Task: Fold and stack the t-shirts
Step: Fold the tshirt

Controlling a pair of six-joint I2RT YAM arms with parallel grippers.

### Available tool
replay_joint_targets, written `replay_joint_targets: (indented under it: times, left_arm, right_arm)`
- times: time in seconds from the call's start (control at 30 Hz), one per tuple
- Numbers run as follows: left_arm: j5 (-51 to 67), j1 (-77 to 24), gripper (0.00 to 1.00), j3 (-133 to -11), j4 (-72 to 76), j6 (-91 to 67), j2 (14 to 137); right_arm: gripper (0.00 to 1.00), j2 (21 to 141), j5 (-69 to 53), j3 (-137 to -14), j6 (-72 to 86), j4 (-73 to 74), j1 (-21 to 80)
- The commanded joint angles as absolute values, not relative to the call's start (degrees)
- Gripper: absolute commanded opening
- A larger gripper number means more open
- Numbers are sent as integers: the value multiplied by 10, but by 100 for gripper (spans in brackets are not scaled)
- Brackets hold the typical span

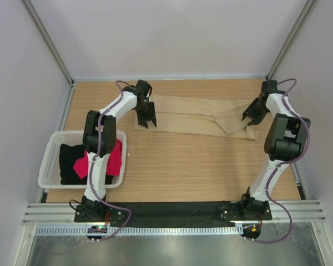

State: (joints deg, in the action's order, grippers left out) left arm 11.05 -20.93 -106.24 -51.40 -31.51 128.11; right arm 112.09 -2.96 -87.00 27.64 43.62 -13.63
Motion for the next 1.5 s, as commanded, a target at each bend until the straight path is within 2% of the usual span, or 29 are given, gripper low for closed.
replay_joint_targets:
  times: [0.0,0.1,0.2,0.27,0.33,0.43,0.67,0.73,0.87,0.9,1.0,1.03,1.23,1.33,1.47]
  left_arm:
    - [123,-205,46,-1063,-508,-313,1278]
    - [120,-204,46,-1066,-512,-311,1280]
    - [117,-203,47,-1069,-513,-309,1283]
    - [119,-203,46,-1073,-514,-309,1287]
    - [120,-202,46,-1083,-522,-308,1292]
    - [117,-202,46,-1087,-526,-309,1294]
    - [115,-202,42,-1088,-532,-308,1298]
    - [113,-203,42,-1084,-530,-307,1296]
    - [113,-203,42,-1071,-526,-308,1289]
    - [112,-204,42,-1060,-522,-307,1282]
    - [108,-204,42,-1046,-512,-308,1274]
    - [108,-203,42,-1042,-511,-308,1270]
    - [114,-203,43,-1045,-502,-312,1273]
    - [120,-204,43,-1058,-503,-316,1286]
    - [122,-203,43,-1079,-508,-318,1307]
  right_arm:
    - [44,1135,-18,-911,265,421,-139]
    - [43,1141,-17,-915,266,413,-139]
    - [38,1157,-25,-925,268,409,-139]
    - [27,1165,-43,-926,277,403,-139]
    - [9,1167,-61,-925,303,384,-139]
    - [1,1169,-100,-920,371,346,-139]
    - [1,1231,-198,-931,617,182,-120]
    - [12,1264,-215,-946,658,129,-109]
    - [22,1302,-257,-1012,676,98,-105]
    - [29,1301,-269,-1018,669,80,-105]
    - [39,1292,-287,-1068,568,142,-112]
    - [41,1275,-280,-1078,530,210,-114]
    - [45,1195,-120,-1089,335,450,-131]
    - [45,1137,-56,-1041,289,503,-133]
    - [43,1032,52,-890,277,497,-135]
